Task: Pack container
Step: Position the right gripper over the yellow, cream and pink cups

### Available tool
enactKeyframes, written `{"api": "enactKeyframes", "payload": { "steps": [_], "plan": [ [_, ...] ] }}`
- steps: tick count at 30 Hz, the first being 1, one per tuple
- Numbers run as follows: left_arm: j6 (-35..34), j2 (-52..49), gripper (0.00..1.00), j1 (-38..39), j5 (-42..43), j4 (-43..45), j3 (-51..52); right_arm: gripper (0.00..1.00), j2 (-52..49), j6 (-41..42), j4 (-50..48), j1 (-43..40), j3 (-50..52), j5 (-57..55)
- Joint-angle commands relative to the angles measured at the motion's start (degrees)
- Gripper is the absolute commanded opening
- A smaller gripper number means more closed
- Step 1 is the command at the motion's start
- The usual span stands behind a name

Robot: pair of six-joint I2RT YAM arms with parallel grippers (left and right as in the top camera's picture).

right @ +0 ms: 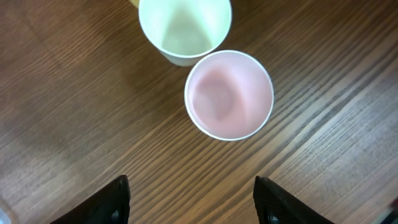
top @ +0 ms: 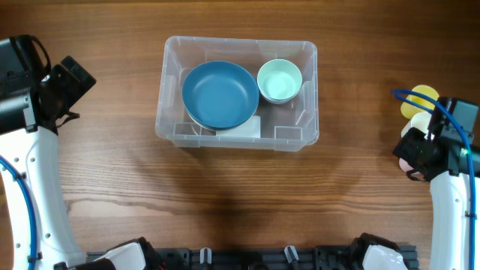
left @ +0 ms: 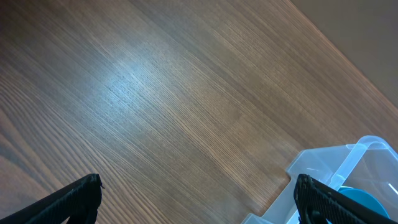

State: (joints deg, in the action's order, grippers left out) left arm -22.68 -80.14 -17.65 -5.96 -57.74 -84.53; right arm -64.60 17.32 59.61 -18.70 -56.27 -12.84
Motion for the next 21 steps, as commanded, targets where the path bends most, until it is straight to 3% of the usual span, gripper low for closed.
{"api": "enactKeyframes", "payload": {
  "steps": [1, 17, 18, 20, 21],
  "plan": [
    [-0.5, 0.5, 1.0, -0.3, 0.1, 0.0, -0.7, 0.66, 0.2, -2.4, -0.3, -0.3, 0.5, 1.3],
    [-0.5, 0.5, 1.0, -0.3, 0.1, 0.0, -0.7, 0.69, 0.2, 2.5, 0.6, -0.3, 0.5, 1.1],
    [-0.5, 0.5, 1.0, -0.3, 0.1, 0.0, -0.7, 0.71, 0.2, 3.6, 0.6, -0.3, 0.5, 1.1],
    [-0.5, 0.5, 1.0, -0.3, 0.1, 0.0, -0.7, 0.94, 0.2, 7.2, 0.6, -0.3, 0.5, 1.0],
    [-0.5, 0.5, 1.0, -0.3, 0.1, 0.0, -0.7, 1.0, 0.2, 8.7, 0.4, -0.3, 0.5, 0.8]
  ]
}}
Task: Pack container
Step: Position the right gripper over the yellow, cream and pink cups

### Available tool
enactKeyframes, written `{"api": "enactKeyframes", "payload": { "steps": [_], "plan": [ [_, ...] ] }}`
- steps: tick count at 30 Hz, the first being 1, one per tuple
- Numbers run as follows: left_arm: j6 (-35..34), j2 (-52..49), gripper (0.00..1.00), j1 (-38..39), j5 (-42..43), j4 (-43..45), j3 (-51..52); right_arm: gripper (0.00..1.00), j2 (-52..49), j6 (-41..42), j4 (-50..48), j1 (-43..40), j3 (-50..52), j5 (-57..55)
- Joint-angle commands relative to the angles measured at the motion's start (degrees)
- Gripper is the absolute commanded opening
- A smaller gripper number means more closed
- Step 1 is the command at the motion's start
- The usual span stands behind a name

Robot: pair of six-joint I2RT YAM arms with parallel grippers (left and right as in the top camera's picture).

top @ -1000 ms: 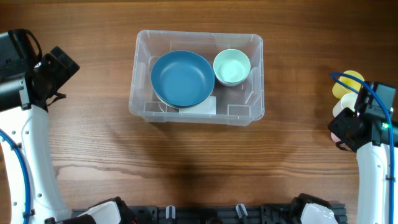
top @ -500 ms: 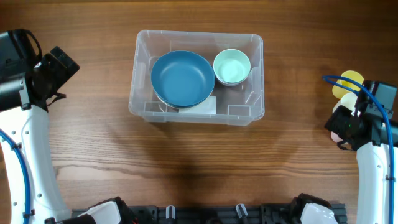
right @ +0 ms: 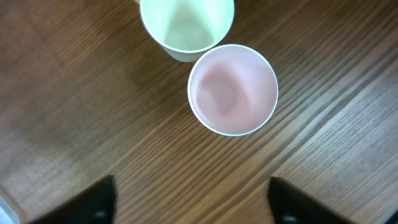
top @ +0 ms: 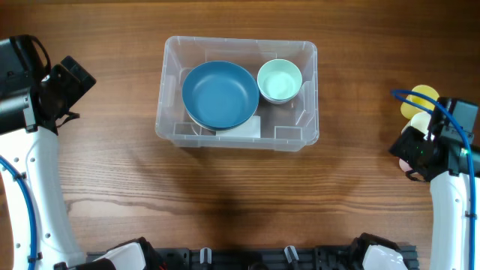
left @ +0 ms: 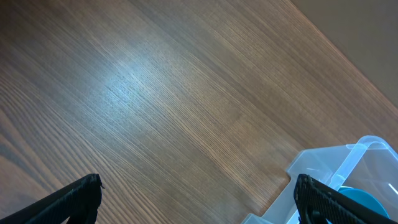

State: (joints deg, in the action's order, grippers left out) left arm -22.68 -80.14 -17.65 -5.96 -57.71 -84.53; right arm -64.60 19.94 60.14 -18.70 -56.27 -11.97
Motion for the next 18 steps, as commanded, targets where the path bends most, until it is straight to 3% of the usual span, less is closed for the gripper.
{"api": "enactKeyframes", "payload": {
  "steps": [1, 12, 18],
  "plan": [
    [-0.5, 0.5, 1.0, -0.3, 0.1, 0.0, -0.7, 1.0, 0.2, 7.6, -0.5, -0.3, 0.5, 0.0],
    [-0.5, 0.5, 1.0, -0.3, 0.1, 0.0, -0.7, 1.0, -1.7, 5.9, -5.9, -3.9, 0.5, 0.5],
    [-0.5, 0.5, 1.0, -0.3, 0.1, 0.0, -0.7, 0.99, -7.0, -7.1, -11.8, -4.7, 0.5, 2.1]
  ]
}}
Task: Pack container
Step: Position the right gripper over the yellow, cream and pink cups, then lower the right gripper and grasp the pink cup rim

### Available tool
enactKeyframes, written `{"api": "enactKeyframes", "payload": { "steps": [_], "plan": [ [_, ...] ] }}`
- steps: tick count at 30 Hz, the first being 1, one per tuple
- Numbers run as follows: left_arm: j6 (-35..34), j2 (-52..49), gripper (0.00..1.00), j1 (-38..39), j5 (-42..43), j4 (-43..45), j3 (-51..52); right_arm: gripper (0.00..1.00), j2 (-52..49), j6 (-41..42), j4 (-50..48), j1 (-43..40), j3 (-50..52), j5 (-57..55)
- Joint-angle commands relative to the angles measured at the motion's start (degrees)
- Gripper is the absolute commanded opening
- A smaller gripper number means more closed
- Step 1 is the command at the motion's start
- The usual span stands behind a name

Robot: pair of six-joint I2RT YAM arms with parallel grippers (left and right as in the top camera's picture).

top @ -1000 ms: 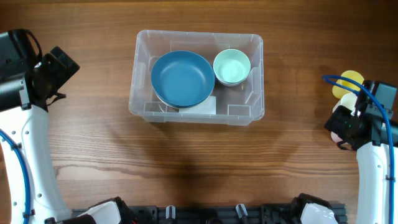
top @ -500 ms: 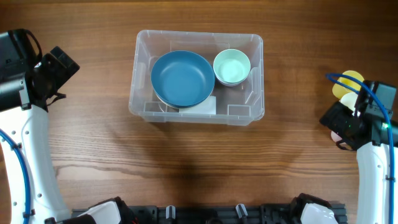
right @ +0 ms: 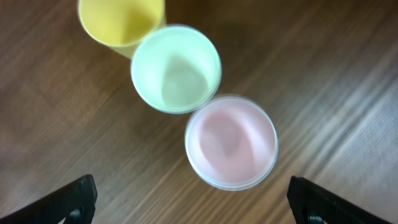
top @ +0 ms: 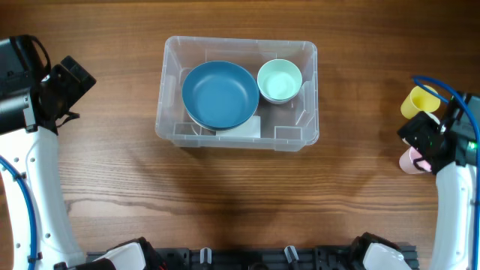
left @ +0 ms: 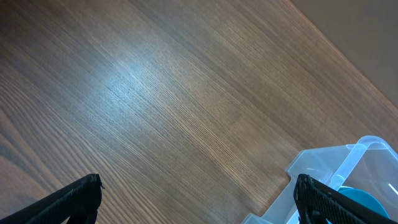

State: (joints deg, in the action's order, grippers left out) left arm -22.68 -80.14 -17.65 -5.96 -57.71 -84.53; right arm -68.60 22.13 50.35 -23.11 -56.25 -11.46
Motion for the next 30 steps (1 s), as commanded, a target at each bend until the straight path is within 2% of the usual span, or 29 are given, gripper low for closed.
{"api": "enactKeyframes", "payload": {
  "steps": [1, 10, 15, 18, 22, 30],
  "plan": [
    [-0.5, 0.5, 1.0, -0.3, 0.1, 0.0, -0.7, 1.0, -4.2, -10.9, -2.7, -0.3, 0.5, 1.7],
    [-0.5, 0.5, 1.0, -0.3, 0.1, 0.0, -0.7, 0.98, -13.9, -11.6, -3.1, -0.3, 0.5, 5.6],
    [-0.5, 0.5, 1.0, -0.3, 0.1, 0.0, -0.7, 0.83, -17.2, -11.6, -2.3, -0.3, 0.5, 5.6],
    [-0.5, 0.5, 1.0, -0.3, 0.1, 0.0, -0.7, 0.79, -17.8, -11.4, -1.9, -0.3, 0.5, 5.6],
    [-0.5, 0.5, 1.0, -0.3, 0.1, 0.0, -0.7, 0.69, -17.8, -11.4, -1.8, -0.3, 0.5, 5.6],
    [-0.5, 0.5, 1.0, -0.3, 0.1, 0.0, -0.7, 0.6, -17.9, -10.8, -2.1, -0.3, 1.4, 5.3]
  ]
}}
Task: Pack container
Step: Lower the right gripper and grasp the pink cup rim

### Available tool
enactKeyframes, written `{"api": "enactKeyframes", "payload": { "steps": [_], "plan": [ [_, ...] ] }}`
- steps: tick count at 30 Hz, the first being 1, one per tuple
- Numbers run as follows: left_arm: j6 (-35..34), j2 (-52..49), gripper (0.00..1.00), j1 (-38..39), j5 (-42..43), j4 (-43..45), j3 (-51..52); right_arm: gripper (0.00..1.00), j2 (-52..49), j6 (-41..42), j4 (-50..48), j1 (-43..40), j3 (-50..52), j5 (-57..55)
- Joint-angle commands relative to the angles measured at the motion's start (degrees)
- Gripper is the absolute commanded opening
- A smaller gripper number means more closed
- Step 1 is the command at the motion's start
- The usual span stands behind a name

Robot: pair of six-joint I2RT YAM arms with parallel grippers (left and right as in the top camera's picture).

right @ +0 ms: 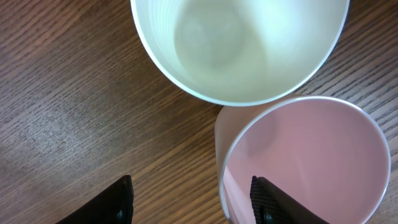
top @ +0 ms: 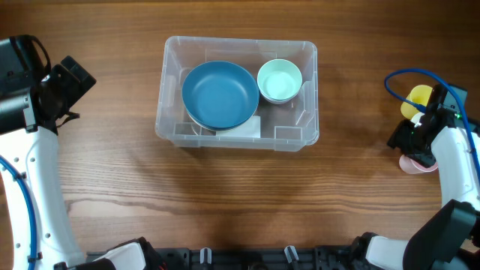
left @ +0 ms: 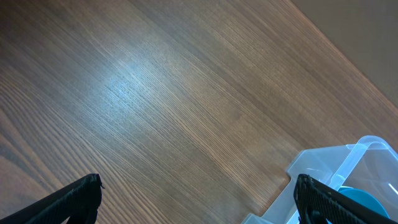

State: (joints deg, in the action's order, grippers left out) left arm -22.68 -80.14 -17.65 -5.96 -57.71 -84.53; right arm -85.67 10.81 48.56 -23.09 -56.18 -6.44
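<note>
A clear plastic container [top: 310, 112] stands at mid-table holding a blue bowl [top: 220, 94] and a mint bowl [top: 280, 80]. At the far right stand three cups. In the right wrist view the pale green cup [right: 239, 43] touches the pink cup [right: 311, 162]. The yellow cup [top: 418, 96] shows only overhead. My right gripper [right: 193, 202] is open and low, straddling the pink cup's near wall, one finger inside and one outside. My left gripper [left: 196, 199] is open over bare table left of the container.
The container's near corner [left: 339, 168] shows at the right of the left wrist view. A blue cable [top: 397, 79] loops over the right arm. The cups stand near the table's right edge.
My right gripper has come down close on the cups. It was high with all three cups in view; now its narrower jaws straddle the pink cup's wall. The left arm has not moved.
My right gripper hung open over the pink and pale green cups. Then its jaws stood wider. Then it was higher, with the yellow cup also in view. Now it is low at the pink cup's rim. Container, bowls and left arm stayed put.
</note>
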Motion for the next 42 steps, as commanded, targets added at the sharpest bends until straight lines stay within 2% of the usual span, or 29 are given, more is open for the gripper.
{"api": "enactKeyframes", "payload": {
  "steps": [1, 4, 13, 18, 21, 25, 34, 42],
  "plan": [
    [-0.5, 0.5, 1.0, -0.3, 0.1, 0.0, -0.7, 0.6, -0.8, 1.4, -0.6, -0.3, 1.9, -0.2],
    [-0.5, 0.5, 1.0, -0.3, 0.1, 0.0, -0.7, 0.6, -0.8, 3.0, -2.1, -0.3, 4.0, -0.7],
    [-0.5, 0.5, 1.0, -0.3, 0.1, 0.0, -0.7, 0.45, -0.8, 2.9, -3.6, -0.3, 4.8, -1.2],
    [-0.5, 0.5, 1.0, -0.3, 0.1, 0.0, -0.7, 0.23, -0.7, 2.9, -4.2, -0.3, 4.8, -1.2],
    [-0.5, 0.5, 1.0, -0.3, 0.1, 0.0, -0.7, 0.18, -0.7, 3.0, -4.3, -0.3, 4.8, -1.2],
    [-0.5, 0.5, 1.0, -0.3, 0.1, 0.0, -0.7, 0.05, -0.7, 2.9, -4.4, -0.3, 4.8, -1.2],
    [-0.5, 0.5, 1.0, -0.3, 0.1, 0.0, -0.7, 0.04, -0.6, 3.1, -1.8, -0.3, 2.3, 1.0],
    [-0.5, 0.5, 1.0, -0.3, 0.1, 0.0, -0.7, 0.04, 2.0, -0.4, 0.3, -0.2, -3.9, 16.8]
  ]
}}
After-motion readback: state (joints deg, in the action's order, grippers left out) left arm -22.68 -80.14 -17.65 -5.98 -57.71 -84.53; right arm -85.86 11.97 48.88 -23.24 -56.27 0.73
